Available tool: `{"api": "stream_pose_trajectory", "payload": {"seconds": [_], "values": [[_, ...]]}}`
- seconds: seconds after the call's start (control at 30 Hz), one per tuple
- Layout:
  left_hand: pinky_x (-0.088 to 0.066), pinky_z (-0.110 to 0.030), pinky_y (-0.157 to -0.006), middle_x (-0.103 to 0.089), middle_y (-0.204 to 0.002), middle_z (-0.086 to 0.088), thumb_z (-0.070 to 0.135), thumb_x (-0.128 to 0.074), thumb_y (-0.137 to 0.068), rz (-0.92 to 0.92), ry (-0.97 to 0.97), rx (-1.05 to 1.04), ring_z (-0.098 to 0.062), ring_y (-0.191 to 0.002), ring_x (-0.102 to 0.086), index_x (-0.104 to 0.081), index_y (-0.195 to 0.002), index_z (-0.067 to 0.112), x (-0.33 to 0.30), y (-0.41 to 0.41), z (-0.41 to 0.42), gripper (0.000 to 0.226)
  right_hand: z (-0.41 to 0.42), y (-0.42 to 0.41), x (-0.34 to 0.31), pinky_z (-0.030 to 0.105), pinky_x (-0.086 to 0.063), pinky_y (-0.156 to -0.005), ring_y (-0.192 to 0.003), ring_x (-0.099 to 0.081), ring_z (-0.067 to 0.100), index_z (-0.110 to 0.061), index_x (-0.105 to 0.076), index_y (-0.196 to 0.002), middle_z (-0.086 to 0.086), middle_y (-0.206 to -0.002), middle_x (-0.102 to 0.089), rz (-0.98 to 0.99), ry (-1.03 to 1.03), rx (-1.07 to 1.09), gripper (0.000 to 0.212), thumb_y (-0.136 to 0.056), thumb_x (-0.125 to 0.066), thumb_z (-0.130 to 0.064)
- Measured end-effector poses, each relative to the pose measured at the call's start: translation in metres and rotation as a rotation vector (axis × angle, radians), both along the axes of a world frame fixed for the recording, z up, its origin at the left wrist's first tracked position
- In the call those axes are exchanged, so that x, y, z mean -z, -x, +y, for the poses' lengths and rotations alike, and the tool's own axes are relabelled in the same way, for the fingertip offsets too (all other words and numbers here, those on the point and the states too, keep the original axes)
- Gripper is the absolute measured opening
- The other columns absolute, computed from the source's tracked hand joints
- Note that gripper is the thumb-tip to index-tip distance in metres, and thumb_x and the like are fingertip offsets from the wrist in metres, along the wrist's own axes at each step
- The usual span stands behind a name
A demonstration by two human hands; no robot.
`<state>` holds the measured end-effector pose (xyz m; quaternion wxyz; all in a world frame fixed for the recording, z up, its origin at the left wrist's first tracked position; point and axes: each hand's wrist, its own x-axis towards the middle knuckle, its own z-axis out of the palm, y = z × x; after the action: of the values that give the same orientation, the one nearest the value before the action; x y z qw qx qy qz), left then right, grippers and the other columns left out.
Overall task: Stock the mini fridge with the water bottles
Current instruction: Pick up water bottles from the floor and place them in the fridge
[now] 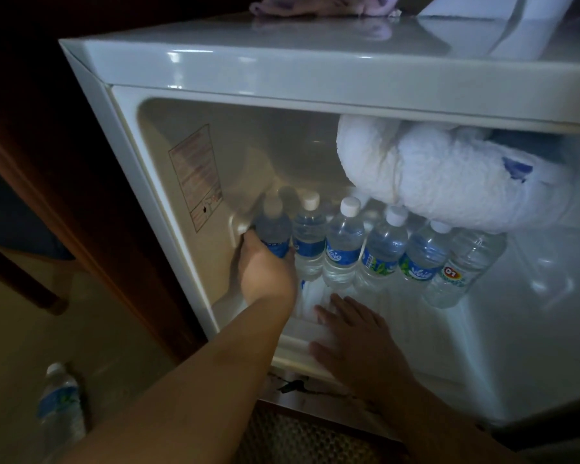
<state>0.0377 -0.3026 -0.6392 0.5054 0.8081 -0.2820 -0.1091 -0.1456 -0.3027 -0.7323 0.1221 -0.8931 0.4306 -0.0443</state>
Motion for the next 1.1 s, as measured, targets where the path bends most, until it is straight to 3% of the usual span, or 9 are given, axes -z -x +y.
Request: {"api": "stream_pose_trajectory", "payload": {"seconds": [0.23,0.4,0.5,0.63,0.77,1.0,1.1], "values": [[-0.052,-0.044,-0.097,-0.064,-0.125,-0.011,0.033,-0.091,-0.070,-0.062,-0.028,0.047,-0.033,-0.117,-0.061,-0.049,-0.131,0.011,0.001,-0.001,0.003,0.077,0.000,-0.001,-0.002,0.041,-0.009,-0.124,-0.158,-0.011,0.020,-0.047,-0.022,-0.159,-0.006,-0.172,-0.012,0.003,-0.011,0.005,0.074,-0.092,-0.035,-0.077],[-0.049,-0.039,-0.097,-0.055,-0.135,-0.012,0.029,-0.092,-0.071,-0.029,-0.122,0.090,-0.031,-0.124,-0.057,-0.038,-0.140,0.009,0.005,0.006,0.006,0.090,0.001,0.000,-0.003,0.040,-0.006,-0.124,-0.158,-0.007,0.019,-0.046,-0.019,-0.160,-0.006,-0.173,-0.009,0.013,-0.022,-0.004,0.075,-0.093,-0.033,-0.077],[-0.051,-0.037,-0.092,-0.060,-0.129,-0.013,0.027,-0.083,-0.083,0.007,-0.173,0.079,-0.032,-0.117,-0.063,-0.035,-0.143,0.007,0.012,0.010,0.011,0.079,0.001,-0.001,-0.005,0.039,-0.004,-0.124,-0.158,-0.005,0.019,-0.045,-0.017,-0.161,-0.006,-0.173,-0.006,0.020,-0.032,-0.004,0.075,-0.095,-0.033,-0.077],[-0.053,-0.043,-0.098,-0.060,-0.132,-0.013,0.035,-0.079,-0.087,-0.043,-0.194,0.075,-0.033,-0.118,-0.062,-0.038,-0.142,0.008,0.018,0.005,0.009,0.074,0.001,-0.002,-0.009,0.040,-0.005,-0.124,-0.158,-0.004,0.019,-0.045,-0.017,-0.161,-0.006,-0.173,-0.005,0.028,-0.030,-0.006,0.074,-0.096,-0.033,-0.076],[-0.047,-0.033,-0.084,-0.063,-0.123,-0.008,0.028,-0.073,-0.091,-0.049,-0.186,0.089,-0.031,-0.111,-0.063,-0.045,-0.138,0.017,0.020,0.000,0.003,0.056,0.001,-0.001,-0.008,0.040,-0.006,-0.124,-0.158,-0.005,0.019,-0.045,-0.019,-0.161,-0.006,-0.173,-0.006,0.019,-0.035,-0.006,0.074,-0.096,-0.036,-0.075],[-0.048,-0.040,-0.088,-0.057,-0.136,-0.021,0.030,-0.063,-0.100,-0.056,-0.268,0.133,-0.038,-0.120,-0.060,-0.029,-0.150,0.000,0.024,-0.005,-0.008,0.067,0.002,-0.001,-0.005,0.037,-0.005,-0.123,-0.157,-0.004,0.016,-0.047,-0.020,-0.160,-0.009,-0.173,-0.006,0.012,-0.027,0.003,0.073,-0.095,-0.036,-0.077],[-0.042,-0.034,-0.080,-0.059,-0.133,-0.018,0.027,-0.062,-0.100,-0.026,-0.253,0.152,-0.037,-0.117,-0.061,-0.033,-0.149,0.006,0.025,-0.008,-0.011,0.061,0.003,-0.001,-0.007,0.037,-0.005,-0.122,-0.157,-0.004,0.017,-0.047,-0.022,-0.160,-0.008,-0.173,-0.008,-0.003,-0.030,0.002,0.073,-0.095,-0.038,-0.076]]}}
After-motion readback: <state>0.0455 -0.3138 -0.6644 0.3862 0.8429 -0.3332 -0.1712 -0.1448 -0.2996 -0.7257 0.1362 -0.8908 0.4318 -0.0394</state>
